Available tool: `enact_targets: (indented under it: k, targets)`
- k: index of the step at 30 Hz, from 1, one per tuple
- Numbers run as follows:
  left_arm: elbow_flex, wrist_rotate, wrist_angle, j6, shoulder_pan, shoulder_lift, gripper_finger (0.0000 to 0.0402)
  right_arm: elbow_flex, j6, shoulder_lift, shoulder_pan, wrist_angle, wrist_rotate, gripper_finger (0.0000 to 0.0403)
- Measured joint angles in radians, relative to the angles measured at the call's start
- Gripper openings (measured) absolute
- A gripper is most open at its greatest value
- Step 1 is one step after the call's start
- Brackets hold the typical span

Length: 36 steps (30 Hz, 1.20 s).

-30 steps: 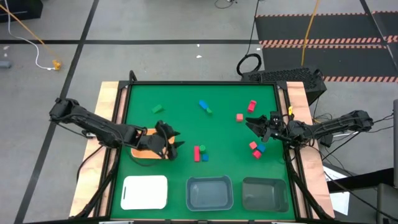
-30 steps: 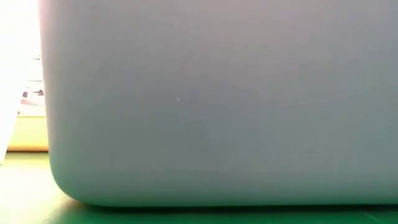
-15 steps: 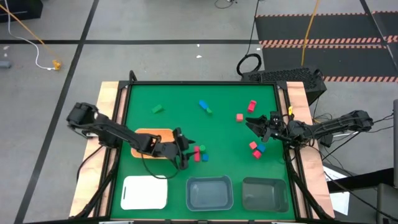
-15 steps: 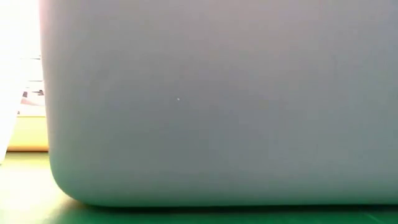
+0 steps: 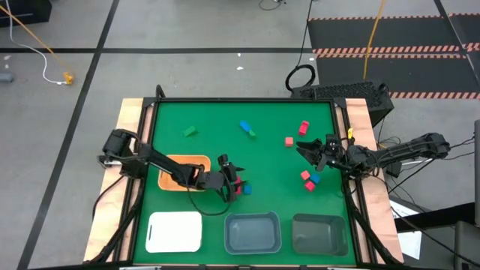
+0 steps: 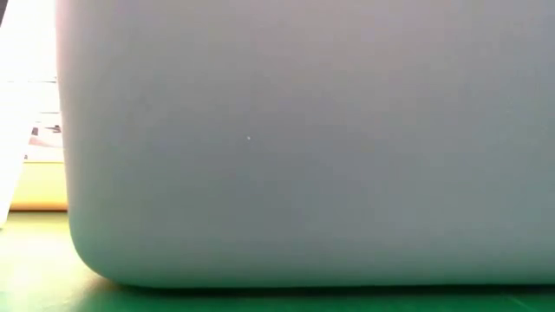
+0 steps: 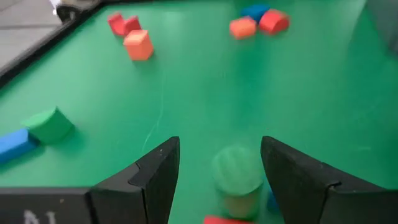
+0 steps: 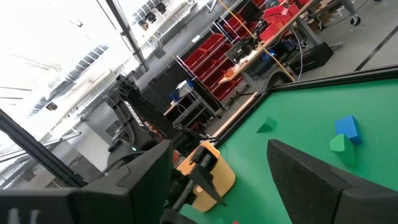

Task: Sort & place blocks by color
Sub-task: Put the bottom green block into the white bin

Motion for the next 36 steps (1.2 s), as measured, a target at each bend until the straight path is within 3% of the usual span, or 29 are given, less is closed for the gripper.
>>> enact_targets:
  k: [19,36]
  targets:
    - [-0.002,0.037,0.056,-0.036,0.020,-0.006,0.0228,0.000,0.000,0.000,0.000,0.000,0.000,0.0254]
    - [-0.001,0.063,-0.021,-0.055,0.020,-0.016,0.0228,0.000,-0.001,0.000,0.000,0.000,0.000,0.0254]
